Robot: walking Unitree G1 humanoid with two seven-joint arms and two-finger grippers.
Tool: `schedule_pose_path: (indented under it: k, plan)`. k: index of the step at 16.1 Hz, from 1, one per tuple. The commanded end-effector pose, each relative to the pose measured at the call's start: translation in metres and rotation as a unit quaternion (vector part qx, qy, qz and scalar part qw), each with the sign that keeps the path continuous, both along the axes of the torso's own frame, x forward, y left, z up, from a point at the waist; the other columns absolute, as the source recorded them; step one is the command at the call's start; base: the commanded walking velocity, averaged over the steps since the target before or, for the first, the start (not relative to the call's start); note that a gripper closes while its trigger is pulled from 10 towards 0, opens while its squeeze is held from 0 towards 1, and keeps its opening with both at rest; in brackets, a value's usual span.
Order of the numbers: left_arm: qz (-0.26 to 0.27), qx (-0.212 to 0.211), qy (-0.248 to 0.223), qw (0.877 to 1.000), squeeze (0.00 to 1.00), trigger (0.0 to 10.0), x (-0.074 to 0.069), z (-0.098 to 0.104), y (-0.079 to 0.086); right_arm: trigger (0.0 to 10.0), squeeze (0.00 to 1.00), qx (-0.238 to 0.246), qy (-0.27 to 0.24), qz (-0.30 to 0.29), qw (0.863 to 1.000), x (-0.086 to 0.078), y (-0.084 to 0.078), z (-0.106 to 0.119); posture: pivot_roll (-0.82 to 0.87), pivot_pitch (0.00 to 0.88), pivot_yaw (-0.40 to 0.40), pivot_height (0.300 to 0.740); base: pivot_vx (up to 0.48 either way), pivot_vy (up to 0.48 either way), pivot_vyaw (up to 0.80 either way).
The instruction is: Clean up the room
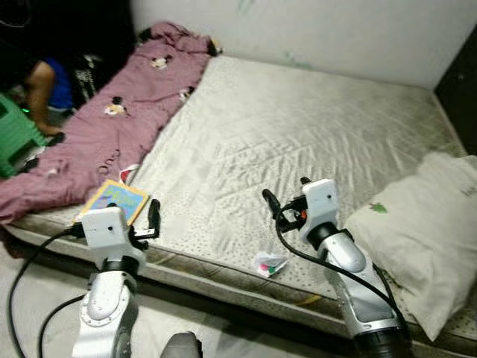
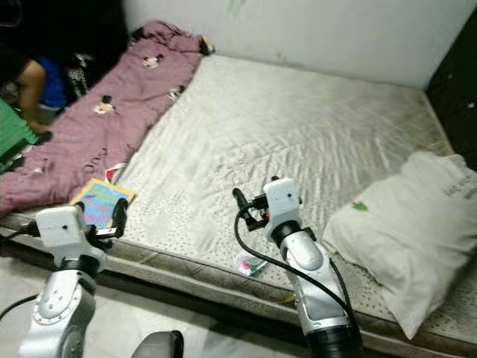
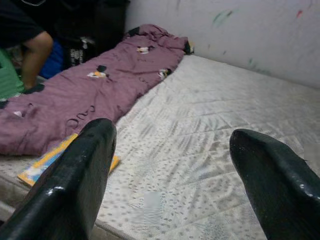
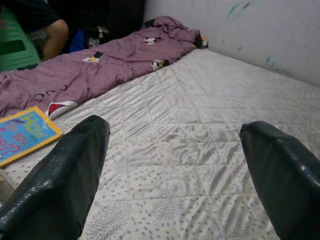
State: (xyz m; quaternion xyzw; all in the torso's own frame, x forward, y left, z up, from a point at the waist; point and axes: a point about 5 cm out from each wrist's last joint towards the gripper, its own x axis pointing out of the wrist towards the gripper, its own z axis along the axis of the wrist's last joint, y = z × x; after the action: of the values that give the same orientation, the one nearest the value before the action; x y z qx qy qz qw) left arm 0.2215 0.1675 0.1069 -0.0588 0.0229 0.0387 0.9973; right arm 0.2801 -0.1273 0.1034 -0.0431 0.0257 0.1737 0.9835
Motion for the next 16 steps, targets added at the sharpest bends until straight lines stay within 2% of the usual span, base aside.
schedule_pose_path:
  k: [1, 3, 5, 7, 8, 9, 10, 11, 13, 16]
  plan:
    - [-0.011, -0.001, -0.005, 1.000, 0.00, 10.0, 0.001, 0.001, -0.002, 10.0, 0.00, 0.002, -0.001, -0.009, 1.000, 0.002, -0.004, 0.000, 0.11, 0.020, -0.053, 0.740, 0.000, 0.000, 0.00]
    - [-0.009, -0.006, -0.003, 1.000, 0.00, 10.0, 0.001, 0.001, -0.002, 10.0, 0.00, 0.004, 0.003, -0.013, 1.000, 0.002, -0.004, -0.001, 0.11, 0.018, -0.053, 0.740, 0.000, 0.000, 0.00]
    - [0.006, -0.027, 0.020, 0.999, 0.00, 10.0, -0.001, -0.001, -0.002, 10.0, 0.00, 0.007, 0.006, -0.018, 1.000, 0.004, -0.006, -0.001, 0.11, 0.020, -0.052, 0.740, 0.000, 0.000, 0.00]
    - [0.000, -0.041, 0.009, 0.999, 0.00, 10.0, 0.000, -0.001, 0.001, 10.0, 0.00, 0.010, 0.007, -0.022, 1.000, 0.004, -0.006, -0.001, 0.11, 0.022, -0.050, 0.740, 0.000, 0.000, -0.80]
    - [0.003, -0.039, 0.008, 0.999, 0.00, 10.0, -0.001, -0.001, 0.002, 10.0, 0.00, 0.010, 0.007, -0.023, 1.000, 0.004, -0.006, -0.001, 0.11, 0.022, -0.050, 0.740, 0.000, 0.000, -0.80]
    - [0.017, -0.017, 0.010, 1.000, 0.00, 10.0, -0.003, -0.003, 0.006, 10.0, 0.00, 0.010, 0.006, -0.025, 1.000, 0.004, -0.006, -0.001, 0.10, 0.023, -0.049, 0.740, 0.000, 0.000, -0.80]
    - [0.048, -0.008, 0.014, 0.999, 0.00, 10.0, -0.006, -0.006, 0.014, 10.0, 0.00, 0.013, 0.003, -0.029, 0.999, 0.004, -0.008, 0.000, 0.10, 0.024, -0.048, 0.740, 0.000, 0.000, 0.00]
    - [0.054, -0.012, 0.013, 0.998, 0.00, 10.0, -0.007, -0.005, 0.017, 10.0, 0.00, 0.013, 0.003, -0.031, 0.999, 0.005, -0.008, 0.000, 0.11, 0.024, -0.050, 0.740, 0.000, 0.000, 0.00]
    - [0.061, -0.004, 0.017, 0.998, 0.00, 10.0, -0.007, -0.005, 0.019, 10.0, 0.00, 0.014, 0.002, -0.032, 0.999, 0.005, -0.008, 0.000, 0.10, 0.024, -0.050, 0.740, 0.000, 0.000, 0.00]
    - [0.046, 0.000, 0.013, 0.999, 0.00, 10.0, -0.004, -0.004, 0.014, 10.0, 0.00, 0.014, 0.002, -0.033, 0.999, 0.006, -0.008, 0.000, 0.10, 0.028, -0.047, 0.740, 0.000, 0.000, 0.00]
